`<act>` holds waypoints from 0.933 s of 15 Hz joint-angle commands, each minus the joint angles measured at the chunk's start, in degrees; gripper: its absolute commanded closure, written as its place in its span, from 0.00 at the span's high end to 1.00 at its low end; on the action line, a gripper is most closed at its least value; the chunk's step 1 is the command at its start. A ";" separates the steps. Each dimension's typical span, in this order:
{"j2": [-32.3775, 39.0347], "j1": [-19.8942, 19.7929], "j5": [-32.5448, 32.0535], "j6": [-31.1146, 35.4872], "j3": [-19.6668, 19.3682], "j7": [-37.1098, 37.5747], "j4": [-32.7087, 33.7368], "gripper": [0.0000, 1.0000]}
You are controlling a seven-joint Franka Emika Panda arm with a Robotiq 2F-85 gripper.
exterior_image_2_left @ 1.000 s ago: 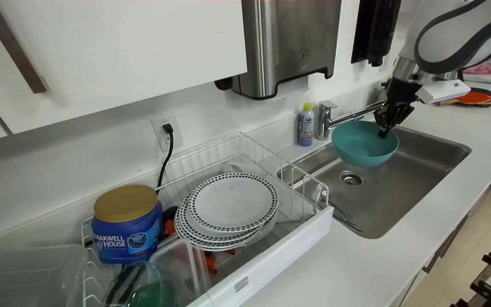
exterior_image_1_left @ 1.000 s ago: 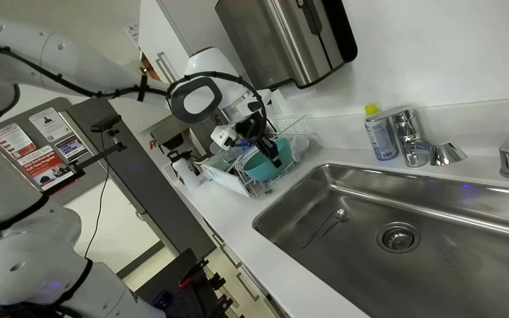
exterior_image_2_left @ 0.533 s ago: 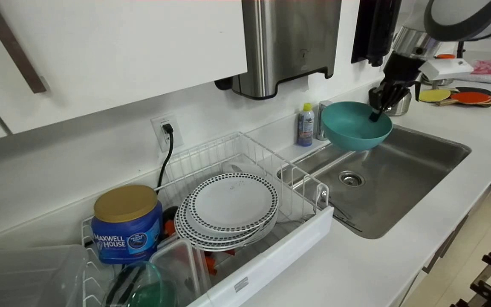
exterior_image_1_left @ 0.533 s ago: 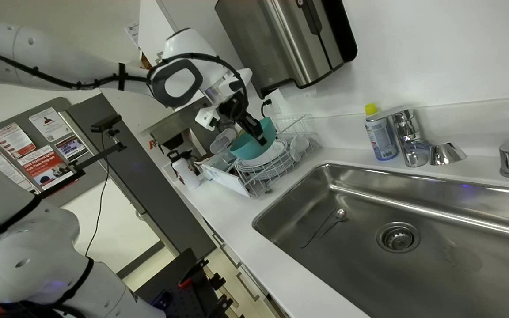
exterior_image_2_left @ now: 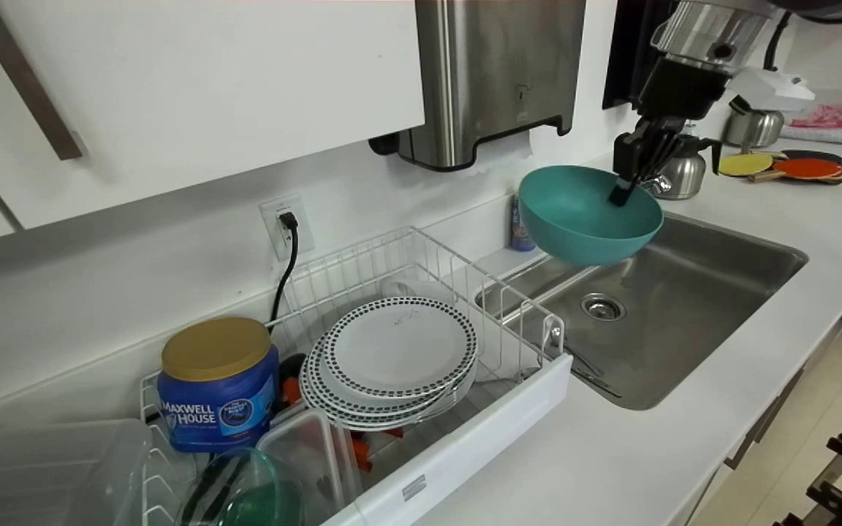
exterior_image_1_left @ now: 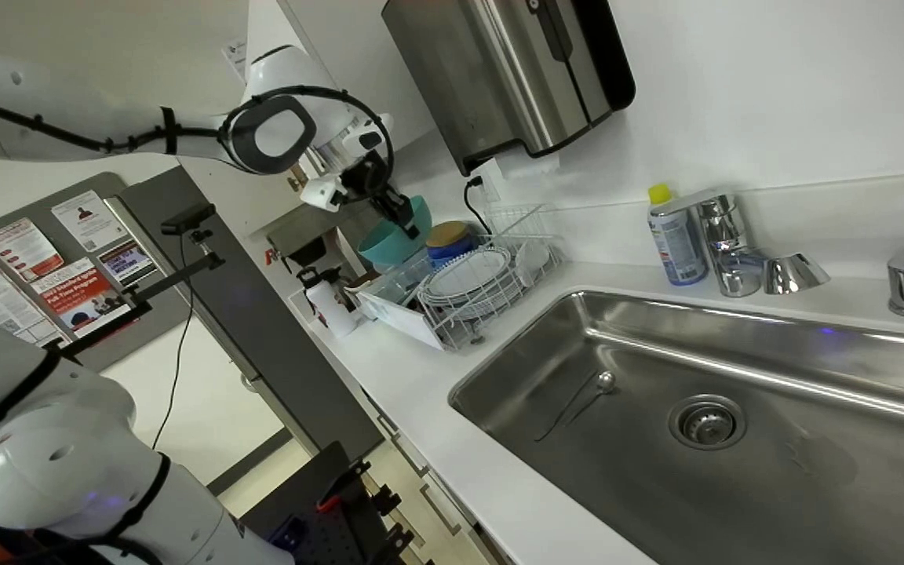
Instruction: Put the blue bowl on top of the plates on the dishrack
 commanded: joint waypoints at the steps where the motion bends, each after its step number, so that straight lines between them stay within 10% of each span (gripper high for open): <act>1: 1.67 1.98 3.40 1.52 1.45 0.29 0.83 0.01; 14: 9.22 5.41 8.72 7.68 5.93 0.30 4.10 0.05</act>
